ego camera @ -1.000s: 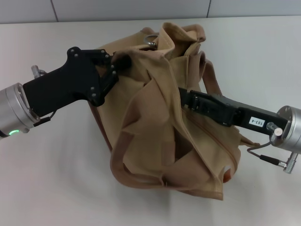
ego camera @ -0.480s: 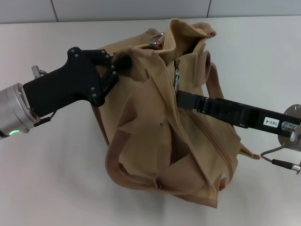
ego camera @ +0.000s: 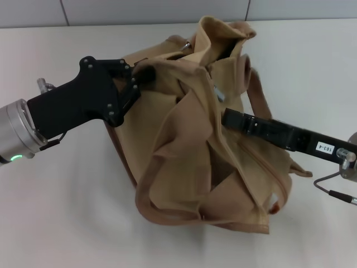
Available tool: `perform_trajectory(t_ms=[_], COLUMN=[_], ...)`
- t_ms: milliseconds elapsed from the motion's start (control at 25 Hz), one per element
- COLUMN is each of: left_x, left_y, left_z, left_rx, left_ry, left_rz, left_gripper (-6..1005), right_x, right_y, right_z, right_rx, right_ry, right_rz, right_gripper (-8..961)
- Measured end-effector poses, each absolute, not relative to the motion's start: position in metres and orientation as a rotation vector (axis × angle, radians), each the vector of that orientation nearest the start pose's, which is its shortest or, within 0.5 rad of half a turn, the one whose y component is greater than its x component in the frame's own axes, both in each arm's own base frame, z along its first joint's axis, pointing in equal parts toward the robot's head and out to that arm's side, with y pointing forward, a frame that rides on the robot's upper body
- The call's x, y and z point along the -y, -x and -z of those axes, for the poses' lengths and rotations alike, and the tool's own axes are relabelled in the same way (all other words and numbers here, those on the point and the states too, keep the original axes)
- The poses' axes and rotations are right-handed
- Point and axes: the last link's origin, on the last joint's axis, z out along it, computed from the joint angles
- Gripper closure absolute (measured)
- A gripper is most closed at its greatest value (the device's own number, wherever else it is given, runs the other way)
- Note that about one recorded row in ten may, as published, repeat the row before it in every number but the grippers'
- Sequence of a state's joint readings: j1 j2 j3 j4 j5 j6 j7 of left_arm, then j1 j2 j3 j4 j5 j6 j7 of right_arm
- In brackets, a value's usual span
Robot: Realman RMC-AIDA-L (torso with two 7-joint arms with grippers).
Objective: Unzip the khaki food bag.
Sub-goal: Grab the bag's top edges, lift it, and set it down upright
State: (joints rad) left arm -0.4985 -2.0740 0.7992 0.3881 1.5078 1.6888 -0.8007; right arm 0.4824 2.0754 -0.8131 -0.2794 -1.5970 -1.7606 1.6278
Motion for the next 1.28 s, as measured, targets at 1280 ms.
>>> perform_trajectory(t_ms=[1280], left_x=[-0.3072], left_y=[0.2355], left_z=[0.011], left_rx=[0.101], left_ry=[2.455], left_rz=[1.194], left_gripper=[899], right_x=[-0.2783], right_y=[-0.2462], right_z=[0.0264], right_rx=[-0.723], right_ry=[2.391], right_rz=[-1.496], right_gripper=[565])
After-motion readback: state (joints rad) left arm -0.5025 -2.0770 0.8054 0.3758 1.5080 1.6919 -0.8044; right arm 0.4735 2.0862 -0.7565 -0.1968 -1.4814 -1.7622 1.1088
